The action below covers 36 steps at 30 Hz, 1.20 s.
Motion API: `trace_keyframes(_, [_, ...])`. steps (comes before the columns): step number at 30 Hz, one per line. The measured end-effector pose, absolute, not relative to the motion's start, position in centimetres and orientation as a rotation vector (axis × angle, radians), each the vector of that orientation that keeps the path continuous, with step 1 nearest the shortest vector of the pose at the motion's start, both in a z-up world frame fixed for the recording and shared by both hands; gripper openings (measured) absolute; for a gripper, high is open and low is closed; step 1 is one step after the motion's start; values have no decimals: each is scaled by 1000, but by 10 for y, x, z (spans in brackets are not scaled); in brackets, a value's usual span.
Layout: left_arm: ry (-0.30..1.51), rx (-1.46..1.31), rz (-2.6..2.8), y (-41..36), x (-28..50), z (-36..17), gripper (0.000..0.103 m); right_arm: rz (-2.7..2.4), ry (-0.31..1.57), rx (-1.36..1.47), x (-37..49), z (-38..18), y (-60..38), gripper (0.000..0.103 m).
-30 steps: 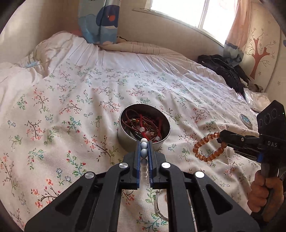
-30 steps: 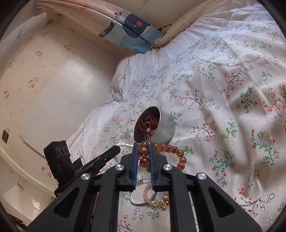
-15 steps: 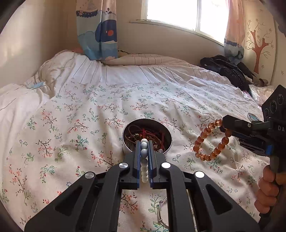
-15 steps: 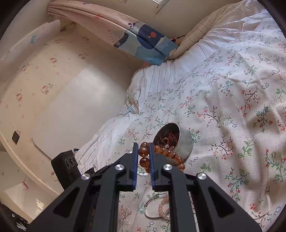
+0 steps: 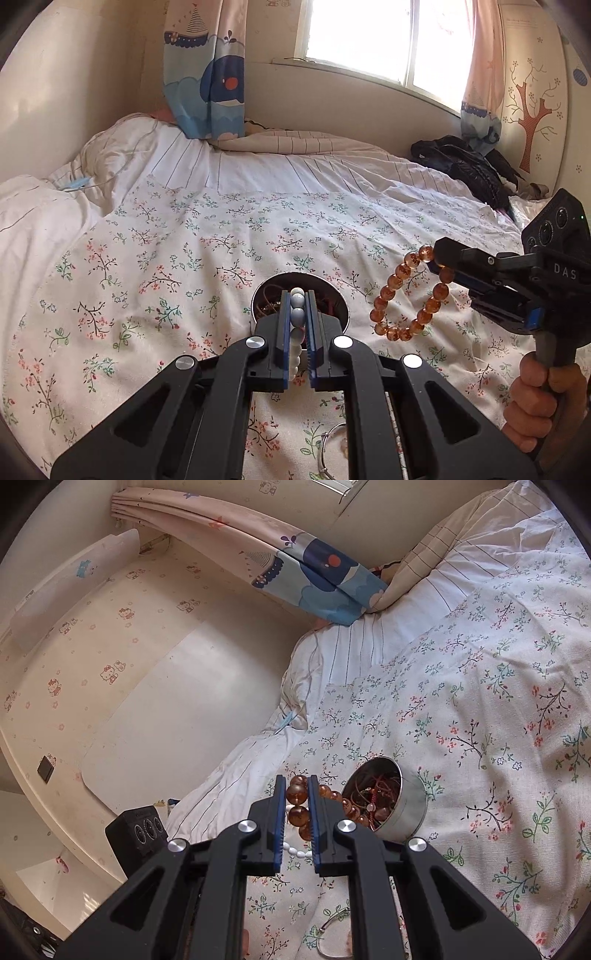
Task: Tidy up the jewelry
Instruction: 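Lift both bead bracelets and carry them over the silver tin, then open the left tool over the tin while the right tool opens to drop the amber bracelet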
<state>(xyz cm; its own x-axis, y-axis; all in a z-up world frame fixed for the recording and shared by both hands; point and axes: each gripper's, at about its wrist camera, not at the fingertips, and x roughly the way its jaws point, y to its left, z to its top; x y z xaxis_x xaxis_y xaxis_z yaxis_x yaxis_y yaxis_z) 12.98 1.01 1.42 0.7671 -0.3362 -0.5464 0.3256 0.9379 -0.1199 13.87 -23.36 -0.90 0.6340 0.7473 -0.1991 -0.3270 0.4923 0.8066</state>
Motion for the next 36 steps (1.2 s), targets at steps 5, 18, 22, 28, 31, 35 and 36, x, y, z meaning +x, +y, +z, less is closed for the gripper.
trace_keyframes(5, [590, -63, -384, 9, 137, 18, 7, 700, 580, 819, 145, -9, -231, 13])
trace_keyframes(18, [666, -123, -397, -11, 183, 0, 7, 700, 613, 805, 169, -18, -218, 13])
trace_keyframes(22, [759, -102, -289, -5, 204, -20, 16, 685, 634, 773, 181, -22, -209, 13])
trace_keyframes(28, [688, -223, -114, 40, 203, -11, 50, 710, 732, 664, 195, -32, -175, 24])
trace_keyframes(31, [682, -243, -75, 53, 205, -10, 50, 707, 740, 642, 194, -33, -170, 31])
trace_keyframes(35, [689, -241, -61, 55, 207, -11, 54, 656, 714, 666, 190, -32, -186, 38])
trace_keyframes(36, [686, -231, -58, 54, 206, -11, 56, 639, 713, 670, 190, -32, -190, 40])
